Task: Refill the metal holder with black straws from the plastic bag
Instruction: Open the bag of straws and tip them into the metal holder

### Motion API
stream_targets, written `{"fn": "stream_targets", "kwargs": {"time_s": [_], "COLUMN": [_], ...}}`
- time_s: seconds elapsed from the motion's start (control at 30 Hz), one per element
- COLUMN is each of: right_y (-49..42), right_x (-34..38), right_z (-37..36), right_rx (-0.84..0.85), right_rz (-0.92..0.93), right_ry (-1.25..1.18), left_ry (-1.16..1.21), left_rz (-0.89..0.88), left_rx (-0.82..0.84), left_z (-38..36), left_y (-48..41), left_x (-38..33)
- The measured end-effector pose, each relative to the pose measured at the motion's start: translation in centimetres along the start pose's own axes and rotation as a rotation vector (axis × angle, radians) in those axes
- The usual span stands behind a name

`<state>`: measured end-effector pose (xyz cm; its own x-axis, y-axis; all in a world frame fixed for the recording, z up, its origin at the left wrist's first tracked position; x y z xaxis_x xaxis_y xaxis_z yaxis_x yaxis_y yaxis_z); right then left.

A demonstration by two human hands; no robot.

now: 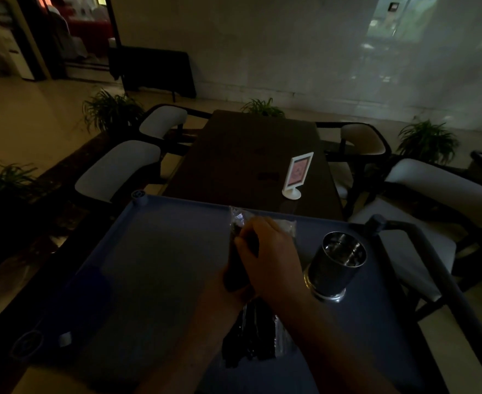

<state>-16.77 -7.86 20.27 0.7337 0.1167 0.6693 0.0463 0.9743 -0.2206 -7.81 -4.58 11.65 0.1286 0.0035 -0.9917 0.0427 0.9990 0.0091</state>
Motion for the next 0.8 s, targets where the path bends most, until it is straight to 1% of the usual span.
{"fn": "stream_targets", "kwargs": {"time_s": [0.2,0.37,0.6,0.7,0.8], "right_y": [-0.4,-0.5,-1.3,-1.5,-1.8], "right_x": [-0.6,-0.8,-0.6,-0.5,-0.4], "right_z": [1.0,1.9,2.4,3.0,3.8], "right_rx": [0.004,-0.016,0.017,0.013,0.01], "right_rz": [-0.076,-0.101,-0.115,-0.105,-0.086], "right_ry": [-0.155,-0.256,-0.376,-0.396,-0.417], "left_ry": [0.145,0.247,0.28,0.284,0.293], "left_rz": [0.014,-0.001,-0.014,-0.05,-0.036], "left_rx": [-0.044,-0.028,0.013,0.036,0.045], "left_z": [0.3,0.7,1.3,1.2,0.9], "left_y": [0.4,1.2,0.9,1.0,1.0], "left_x": [0.0,0.2,0.7,0.5,0.8]}}
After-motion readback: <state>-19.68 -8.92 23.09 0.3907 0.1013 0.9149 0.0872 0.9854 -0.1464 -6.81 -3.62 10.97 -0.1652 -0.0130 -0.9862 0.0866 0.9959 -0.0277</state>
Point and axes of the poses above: each hand's wrist, its own y-axis away from the middle knuckle, its own z-axis out of the back of the hand, x = y × z, the point moved 8 cm from there along -y, towards the middle knuckle, and after that the axes turned 15 degrees about -z, right-handed, at the moved point
